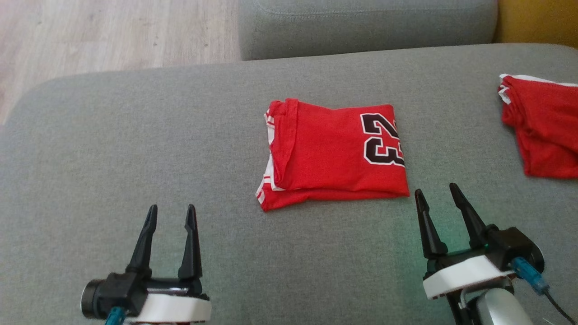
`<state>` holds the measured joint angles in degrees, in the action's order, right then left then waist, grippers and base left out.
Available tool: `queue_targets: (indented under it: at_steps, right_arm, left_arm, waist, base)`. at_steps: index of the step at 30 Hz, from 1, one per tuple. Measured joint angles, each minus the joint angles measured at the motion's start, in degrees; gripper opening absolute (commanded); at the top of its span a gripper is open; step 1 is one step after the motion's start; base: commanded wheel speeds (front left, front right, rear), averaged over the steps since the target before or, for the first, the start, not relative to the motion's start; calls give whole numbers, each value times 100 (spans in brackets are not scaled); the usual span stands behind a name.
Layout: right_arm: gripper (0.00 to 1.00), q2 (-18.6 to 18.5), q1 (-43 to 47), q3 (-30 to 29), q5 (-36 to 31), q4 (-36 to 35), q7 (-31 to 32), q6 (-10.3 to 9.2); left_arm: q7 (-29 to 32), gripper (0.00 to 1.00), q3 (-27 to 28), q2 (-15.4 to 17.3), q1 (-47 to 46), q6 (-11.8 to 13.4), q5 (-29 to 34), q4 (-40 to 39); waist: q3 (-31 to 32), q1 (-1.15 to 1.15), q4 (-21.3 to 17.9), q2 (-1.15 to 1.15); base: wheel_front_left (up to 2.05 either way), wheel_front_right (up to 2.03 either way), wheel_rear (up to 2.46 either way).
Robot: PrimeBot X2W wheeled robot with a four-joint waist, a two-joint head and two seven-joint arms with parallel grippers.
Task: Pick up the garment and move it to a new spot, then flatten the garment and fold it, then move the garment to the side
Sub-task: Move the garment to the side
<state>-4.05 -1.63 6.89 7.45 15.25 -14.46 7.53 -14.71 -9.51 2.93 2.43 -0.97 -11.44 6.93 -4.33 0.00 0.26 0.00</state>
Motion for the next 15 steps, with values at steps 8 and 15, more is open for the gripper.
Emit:
queue_targets:
  at_steps: [8,15]
  right_arm:
    - [100,65,-86,-164,3,151,0,0]
    - [100,96,-1301,-455,90,1334,1,0]
  left_arm:
    - [0,100,12,1,3,-5,41,-64]
    - [0,100,-47,0,-327,-63,40,-109]
  waist:
    - [-319,0,-31,0]
    - [-816,2,0,0]
  base:
    - [0,0,0]
    - [0,0,0]
